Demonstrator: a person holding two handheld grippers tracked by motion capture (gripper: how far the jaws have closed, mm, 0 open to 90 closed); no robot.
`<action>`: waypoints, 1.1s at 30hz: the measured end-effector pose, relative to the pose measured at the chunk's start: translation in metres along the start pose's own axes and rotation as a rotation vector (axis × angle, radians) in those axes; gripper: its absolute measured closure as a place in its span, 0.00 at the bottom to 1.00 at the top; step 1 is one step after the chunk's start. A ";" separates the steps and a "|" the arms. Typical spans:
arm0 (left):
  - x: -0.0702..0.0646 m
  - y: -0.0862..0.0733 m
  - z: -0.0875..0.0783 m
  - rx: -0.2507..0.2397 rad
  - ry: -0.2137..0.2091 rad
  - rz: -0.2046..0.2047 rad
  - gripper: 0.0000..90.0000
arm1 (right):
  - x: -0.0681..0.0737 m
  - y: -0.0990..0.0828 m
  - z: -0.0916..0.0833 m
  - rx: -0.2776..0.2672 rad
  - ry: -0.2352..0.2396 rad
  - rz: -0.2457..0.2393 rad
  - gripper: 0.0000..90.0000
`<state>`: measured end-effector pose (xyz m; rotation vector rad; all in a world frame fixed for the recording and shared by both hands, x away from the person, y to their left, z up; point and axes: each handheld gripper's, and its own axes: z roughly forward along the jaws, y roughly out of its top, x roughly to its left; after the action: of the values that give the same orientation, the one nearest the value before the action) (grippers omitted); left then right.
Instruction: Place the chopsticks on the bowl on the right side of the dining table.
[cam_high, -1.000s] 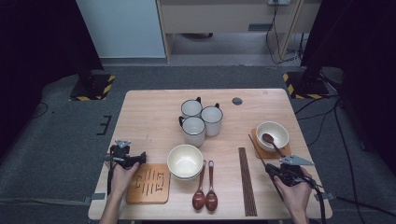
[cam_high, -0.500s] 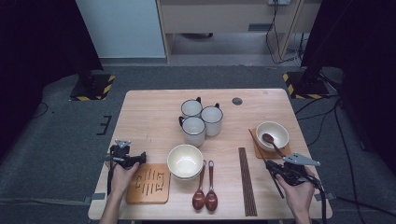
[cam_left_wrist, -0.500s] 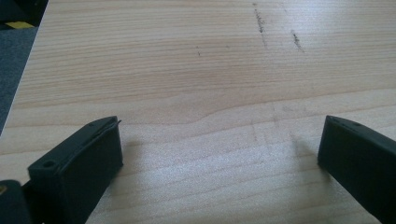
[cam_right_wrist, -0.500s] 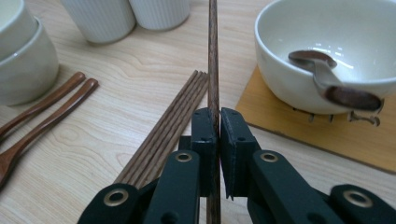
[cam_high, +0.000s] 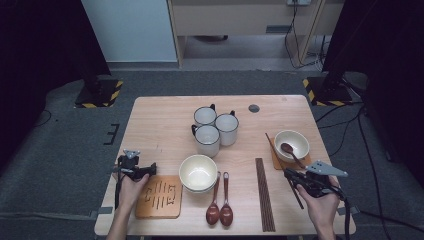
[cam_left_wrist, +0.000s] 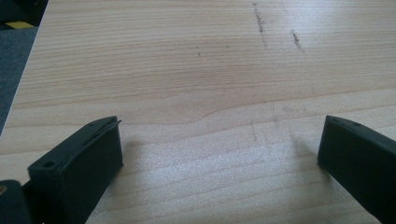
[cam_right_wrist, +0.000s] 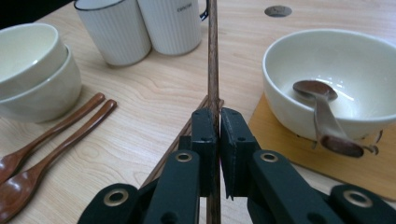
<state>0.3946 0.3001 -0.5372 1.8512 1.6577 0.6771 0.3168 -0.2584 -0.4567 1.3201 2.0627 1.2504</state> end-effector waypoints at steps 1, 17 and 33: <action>0.000 0.000 0.000 0.000 0.000 0.000 0.00 | 0.000 0.002 -0.001 -0.008 0.001 -0.004 0.94; 0.000 0.000 0.000 0.000 0.000 0.000 0.00 | 0.002 0.022 -0.014 -0.070 0.023 -0.003 0.94; 0.000 0.000 0.000 0.000 0.000 0.000 0.00 | -0.006 0.038 -0.028 -0.114 0.017 -0.014 0.94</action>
<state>0.3946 0.3001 -0.5372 1.8514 1.6577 0.6774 0.3196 -0.2707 -0.4109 1.2452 1.9771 1.3567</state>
